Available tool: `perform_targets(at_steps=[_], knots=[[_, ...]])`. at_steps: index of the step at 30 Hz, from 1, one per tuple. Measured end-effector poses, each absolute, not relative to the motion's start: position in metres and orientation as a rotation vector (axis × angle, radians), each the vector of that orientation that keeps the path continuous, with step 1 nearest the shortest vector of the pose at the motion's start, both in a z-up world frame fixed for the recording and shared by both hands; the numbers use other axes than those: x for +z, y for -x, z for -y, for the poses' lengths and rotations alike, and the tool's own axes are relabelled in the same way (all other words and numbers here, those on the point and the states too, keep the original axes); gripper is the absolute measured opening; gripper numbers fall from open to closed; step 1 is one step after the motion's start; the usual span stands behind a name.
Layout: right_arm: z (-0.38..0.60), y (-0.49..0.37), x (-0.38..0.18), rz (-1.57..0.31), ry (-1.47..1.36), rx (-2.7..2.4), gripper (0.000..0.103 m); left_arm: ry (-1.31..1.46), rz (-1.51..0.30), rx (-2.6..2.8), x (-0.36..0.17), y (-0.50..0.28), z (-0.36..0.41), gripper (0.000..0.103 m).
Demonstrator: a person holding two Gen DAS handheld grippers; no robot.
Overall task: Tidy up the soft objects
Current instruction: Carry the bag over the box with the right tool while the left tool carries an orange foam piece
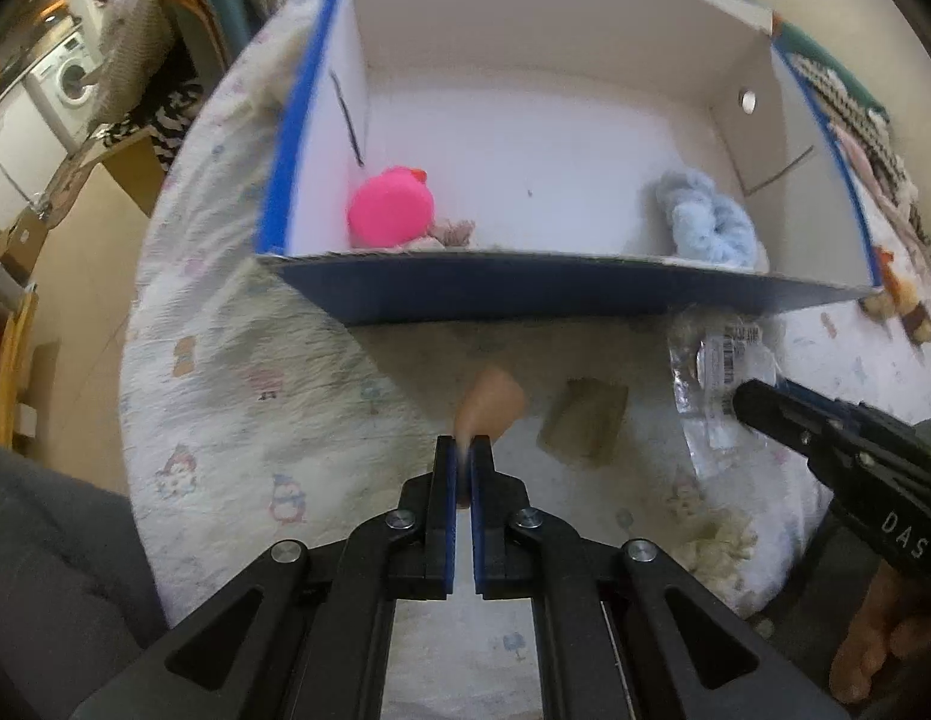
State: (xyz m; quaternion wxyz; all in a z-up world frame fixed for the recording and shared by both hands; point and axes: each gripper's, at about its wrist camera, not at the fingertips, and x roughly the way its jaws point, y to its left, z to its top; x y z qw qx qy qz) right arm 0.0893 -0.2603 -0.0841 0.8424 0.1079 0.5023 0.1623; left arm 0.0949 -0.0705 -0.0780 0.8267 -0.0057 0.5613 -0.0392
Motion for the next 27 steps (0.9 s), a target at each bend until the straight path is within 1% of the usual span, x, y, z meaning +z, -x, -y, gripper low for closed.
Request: perform_targets(at_steps=[7, 10, 14, 27], knots=[[0.265, -0.062, -0.037, -0.837, -0.227, 0.437, 0.021, 0.086, -1.042, -0.040, -0.033, -0.078, 0.045, 0.004], [0.266, -0.058, -0.026, -0.771, -0.219, 0.439, 0.015, 0.093, -0.971, -0.022, -0.017, -0.078, 0.038, 0.004], [0.270, -0.061, -0.020, -0.727, -0.228, 0.423, 0.015, 0.108, -0.907, -0.002, -0.004, -0.082, 0.032, 0.004], [0.299, -0.083, -0.008, -0.646, -0.301, 0.348, 0.014, 0.086, -0.854, -0.001, 0.012, -0.124, 0.034, 0.004]])
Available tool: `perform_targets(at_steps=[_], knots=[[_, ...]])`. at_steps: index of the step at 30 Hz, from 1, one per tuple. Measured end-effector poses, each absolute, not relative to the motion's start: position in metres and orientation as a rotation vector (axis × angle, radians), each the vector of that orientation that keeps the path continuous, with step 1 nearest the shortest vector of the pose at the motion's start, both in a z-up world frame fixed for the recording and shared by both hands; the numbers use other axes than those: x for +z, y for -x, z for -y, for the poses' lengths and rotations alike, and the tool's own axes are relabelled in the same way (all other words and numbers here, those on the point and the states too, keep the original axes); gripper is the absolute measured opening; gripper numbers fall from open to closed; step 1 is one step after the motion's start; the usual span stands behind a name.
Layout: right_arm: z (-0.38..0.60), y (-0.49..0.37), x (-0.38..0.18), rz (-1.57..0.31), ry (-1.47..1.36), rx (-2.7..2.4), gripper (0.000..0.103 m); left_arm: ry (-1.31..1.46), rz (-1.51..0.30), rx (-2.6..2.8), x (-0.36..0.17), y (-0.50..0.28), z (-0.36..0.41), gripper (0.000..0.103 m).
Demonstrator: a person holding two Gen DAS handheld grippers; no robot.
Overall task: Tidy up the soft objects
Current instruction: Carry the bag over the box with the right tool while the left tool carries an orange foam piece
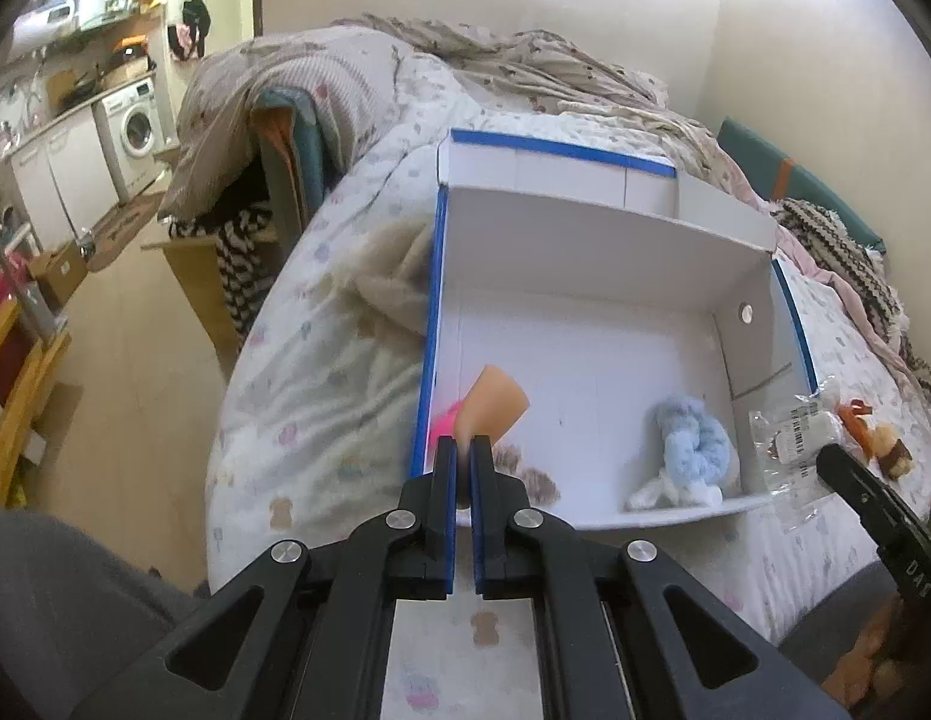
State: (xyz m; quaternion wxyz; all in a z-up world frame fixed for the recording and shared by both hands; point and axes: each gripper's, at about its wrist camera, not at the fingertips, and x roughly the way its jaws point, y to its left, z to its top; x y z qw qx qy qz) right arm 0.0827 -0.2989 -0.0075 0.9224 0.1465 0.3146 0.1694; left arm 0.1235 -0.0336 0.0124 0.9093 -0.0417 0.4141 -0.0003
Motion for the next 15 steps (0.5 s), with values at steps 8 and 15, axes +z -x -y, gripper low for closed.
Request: perform_targets(at_steps=[8, 15], knots=[[0.313, -0.111, -0.023, -0.697, -0.351, 0.313, 0.014, 0.056, -0.865, 0.007, 0.008, -0.150, 0.042, 0.004], [0.320, -0.131, -0.029, -0.707, -0.358, 0.290, 0.014, 0.027, -0.908, 0.009, -0.009, -0.167, 0.056, 0.004]])
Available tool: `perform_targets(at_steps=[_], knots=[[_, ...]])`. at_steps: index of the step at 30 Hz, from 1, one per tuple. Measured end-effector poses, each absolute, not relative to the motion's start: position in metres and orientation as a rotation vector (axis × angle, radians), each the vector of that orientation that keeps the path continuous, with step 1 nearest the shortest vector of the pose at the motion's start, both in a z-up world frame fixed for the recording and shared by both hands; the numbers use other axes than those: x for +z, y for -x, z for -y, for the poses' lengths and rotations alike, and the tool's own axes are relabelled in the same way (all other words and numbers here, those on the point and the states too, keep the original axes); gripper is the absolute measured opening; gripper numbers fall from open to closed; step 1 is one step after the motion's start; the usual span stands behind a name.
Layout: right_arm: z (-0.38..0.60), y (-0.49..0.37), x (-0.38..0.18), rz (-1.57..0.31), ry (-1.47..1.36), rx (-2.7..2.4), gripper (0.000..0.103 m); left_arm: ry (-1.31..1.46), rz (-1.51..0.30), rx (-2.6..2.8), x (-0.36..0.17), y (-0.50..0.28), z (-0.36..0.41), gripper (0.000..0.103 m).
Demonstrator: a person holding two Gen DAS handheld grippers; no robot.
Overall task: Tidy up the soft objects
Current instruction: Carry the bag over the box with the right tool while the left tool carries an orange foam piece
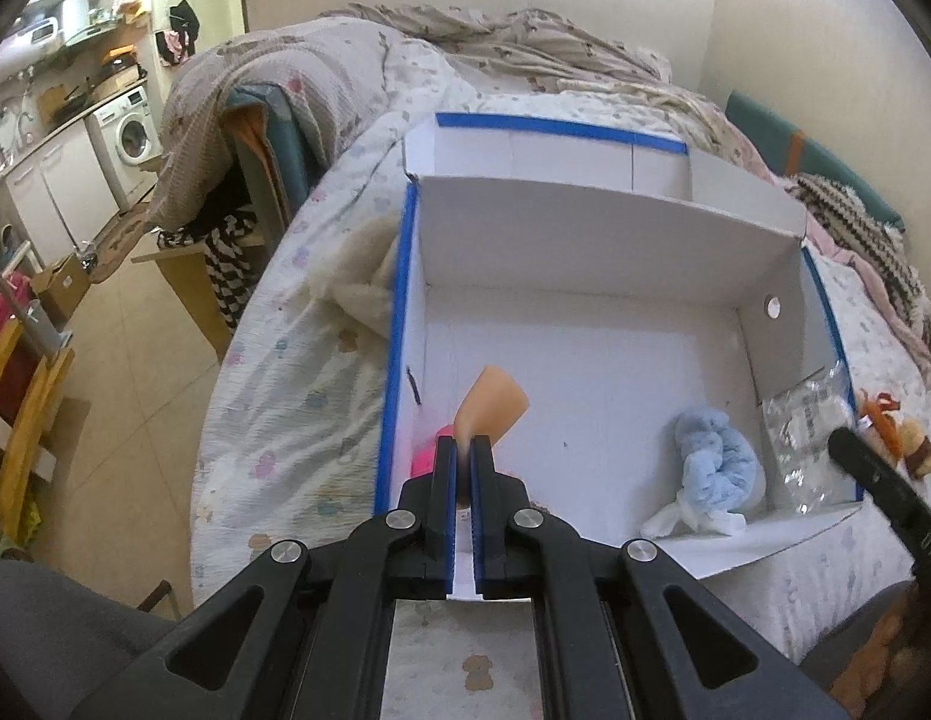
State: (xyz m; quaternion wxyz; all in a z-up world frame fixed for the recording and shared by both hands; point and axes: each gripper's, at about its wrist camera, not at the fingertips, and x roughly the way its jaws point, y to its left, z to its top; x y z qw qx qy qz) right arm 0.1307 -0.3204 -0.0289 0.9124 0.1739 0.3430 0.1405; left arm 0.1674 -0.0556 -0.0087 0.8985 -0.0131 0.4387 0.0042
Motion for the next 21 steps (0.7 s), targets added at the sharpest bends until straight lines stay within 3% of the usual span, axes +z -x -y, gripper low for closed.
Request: perform_targets(at_steps=[21], knots=[[0.314, -0.180, -0.071, -0.891, -0.302, 0.214, 0.014, -0.101, -1.022, 0.029, -0.054, -0.219, 0.086, 0.004]])
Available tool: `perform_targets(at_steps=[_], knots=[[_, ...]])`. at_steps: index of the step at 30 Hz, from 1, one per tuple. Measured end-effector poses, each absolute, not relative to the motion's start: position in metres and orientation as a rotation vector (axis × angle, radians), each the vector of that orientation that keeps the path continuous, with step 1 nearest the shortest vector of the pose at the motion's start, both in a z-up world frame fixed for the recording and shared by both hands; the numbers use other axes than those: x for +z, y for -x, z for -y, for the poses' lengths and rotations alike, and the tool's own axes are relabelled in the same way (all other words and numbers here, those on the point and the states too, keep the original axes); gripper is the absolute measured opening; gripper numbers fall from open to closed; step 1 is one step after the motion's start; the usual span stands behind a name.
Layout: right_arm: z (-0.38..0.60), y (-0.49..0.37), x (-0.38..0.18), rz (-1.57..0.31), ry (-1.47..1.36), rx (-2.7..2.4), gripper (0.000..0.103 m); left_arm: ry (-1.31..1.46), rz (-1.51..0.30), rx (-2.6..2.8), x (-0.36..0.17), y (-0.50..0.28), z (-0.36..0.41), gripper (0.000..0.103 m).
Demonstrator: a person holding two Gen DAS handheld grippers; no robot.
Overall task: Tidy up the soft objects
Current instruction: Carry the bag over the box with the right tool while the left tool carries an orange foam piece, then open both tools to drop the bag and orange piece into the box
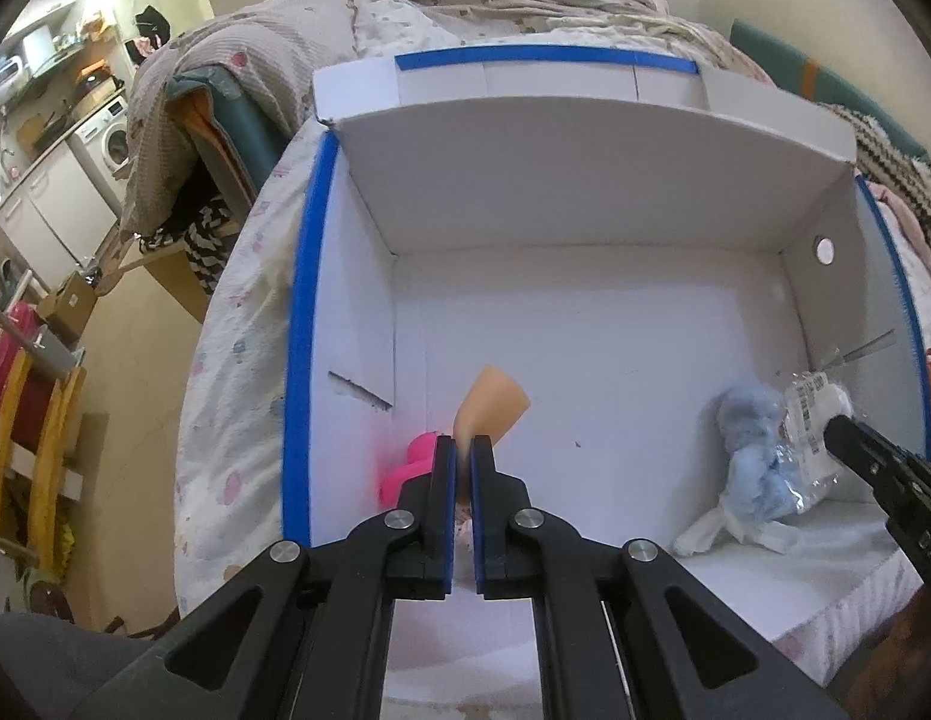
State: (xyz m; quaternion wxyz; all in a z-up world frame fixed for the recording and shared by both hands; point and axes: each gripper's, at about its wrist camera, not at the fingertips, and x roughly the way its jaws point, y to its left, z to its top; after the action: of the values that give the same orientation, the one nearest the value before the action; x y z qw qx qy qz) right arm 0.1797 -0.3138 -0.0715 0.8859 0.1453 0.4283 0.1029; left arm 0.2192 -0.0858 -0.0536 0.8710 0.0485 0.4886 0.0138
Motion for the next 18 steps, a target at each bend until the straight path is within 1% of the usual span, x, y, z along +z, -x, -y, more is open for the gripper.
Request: perform_targets(at_steps=[8, 13, 16, 18], knots=[[0.316, -0.182, -0.079, -0.926, -0.316, 0.199, 0.014, -0.140, -1.036, 0.039, -0.066, -0.233, 0.097, 0.005], [0.316, -0.182, -0.078, -0.912, -0.303, 0.195, 0.014, -0.144, -1.049, 0.047, -0.071, -0.238, 0.099, 0.005], [0.315, -0.181, -0.078, -0.908, -0.302, 0.194, 0.014, -0.147, -1.057, 0.056, -0.073, -0.238, 0.099, 0.006], [0.315, -0.181, -0.078, -0.910, -0.312, 0.195, 0.014, -0.142, -1.069, 0.054, -0.075, -0.240, 0.098, 0.009]])
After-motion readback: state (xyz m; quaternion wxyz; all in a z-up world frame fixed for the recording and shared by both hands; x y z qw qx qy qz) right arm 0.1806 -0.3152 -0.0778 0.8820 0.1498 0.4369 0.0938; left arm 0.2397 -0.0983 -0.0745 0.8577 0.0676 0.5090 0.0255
